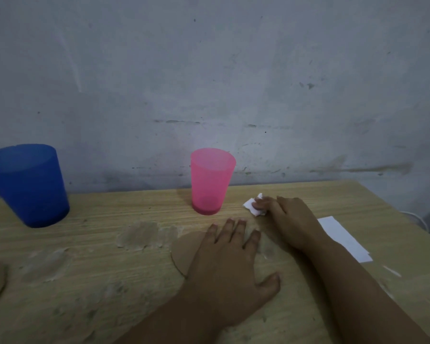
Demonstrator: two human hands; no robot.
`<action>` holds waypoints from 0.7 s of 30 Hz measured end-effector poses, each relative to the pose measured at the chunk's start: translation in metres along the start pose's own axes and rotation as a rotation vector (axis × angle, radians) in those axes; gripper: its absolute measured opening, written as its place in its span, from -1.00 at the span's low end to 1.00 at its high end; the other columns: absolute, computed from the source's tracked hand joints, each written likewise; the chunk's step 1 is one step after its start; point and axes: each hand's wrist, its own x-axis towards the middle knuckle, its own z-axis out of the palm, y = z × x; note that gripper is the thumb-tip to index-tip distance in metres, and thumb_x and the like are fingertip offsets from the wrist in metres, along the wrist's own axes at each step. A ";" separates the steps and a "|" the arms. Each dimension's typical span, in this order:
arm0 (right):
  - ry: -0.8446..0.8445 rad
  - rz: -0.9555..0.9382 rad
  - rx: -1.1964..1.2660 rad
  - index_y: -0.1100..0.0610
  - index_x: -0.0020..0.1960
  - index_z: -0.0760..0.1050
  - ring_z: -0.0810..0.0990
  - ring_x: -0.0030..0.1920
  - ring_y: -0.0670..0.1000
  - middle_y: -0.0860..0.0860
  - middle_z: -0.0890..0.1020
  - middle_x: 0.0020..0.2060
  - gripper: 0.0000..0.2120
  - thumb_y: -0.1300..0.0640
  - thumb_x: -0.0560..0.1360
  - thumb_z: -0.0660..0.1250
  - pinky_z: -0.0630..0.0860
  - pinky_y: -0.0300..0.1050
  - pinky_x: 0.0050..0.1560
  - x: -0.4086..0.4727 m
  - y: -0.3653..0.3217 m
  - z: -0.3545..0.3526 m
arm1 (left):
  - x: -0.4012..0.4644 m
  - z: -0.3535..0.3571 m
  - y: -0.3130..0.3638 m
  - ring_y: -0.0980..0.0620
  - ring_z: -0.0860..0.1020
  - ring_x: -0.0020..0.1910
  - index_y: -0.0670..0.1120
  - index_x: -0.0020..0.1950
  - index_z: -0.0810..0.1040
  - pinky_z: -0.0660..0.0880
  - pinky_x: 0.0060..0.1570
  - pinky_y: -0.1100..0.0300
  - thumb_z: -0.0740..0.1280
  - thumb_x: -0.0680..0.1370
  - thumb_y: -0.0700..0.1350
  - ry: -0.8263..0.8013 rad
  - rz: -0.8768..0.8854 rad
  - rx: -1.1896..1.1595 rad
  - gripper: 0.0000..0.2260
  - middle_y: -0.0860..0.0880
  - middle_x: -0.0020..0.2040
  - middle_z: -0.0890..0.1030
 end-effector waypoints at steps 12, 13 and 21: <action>-0.041 -0.072 -0.045 0.03 0.42 0.30 0.24 0.45 0.00 0.03 0.31 0.45 -0.58 0.09 0.63 -0.11 0.12 -0.19 0.37 0.004 0.002 0.007 | 0.000 -0.014 0.007 -0.03 -0.01 0.54 -0.05 0.54 0.09 -0.28 0.41 -0.02 -0.23 0.45 0.20 0.028 0.028 0.079 -0.30 -0.12 0.56 0.07; -0.060 -0.105 -0.036 0.03 0.42 0.28 0.21 0.47 -0.03 0.02 0.29 0.46 -0.58 0.08 0.63 -0.12 0.10 -0.23 0.37 0.005 -0.001 0.010 | 0.000 -0.015 0.009 -0.04 0.15 0.51 -0.08 0.50 0.25 -0.10 0.45 -0.06 -0.15 0.48 0.17 0.033 0.046 0.114 -0.34 -0.13 0.51 0.23; 0.004 -0.158 -0.002 0.03 0.29 0.47 0.42 0.34 0.05 0.05 0.49 0.33 -0.61 0.07 0.60 -0.03 0.25 -0.17 0.24 0.005 -0.001 0.006 | 0.001 -0.011 0.013 0.05 0.31 0.43 -0.10 0.43 0.38 0.18 0.43 0.11 0.01 0.55 0.09 0.040 0.095 0.052 -0.48 -0.08 0.44 0.38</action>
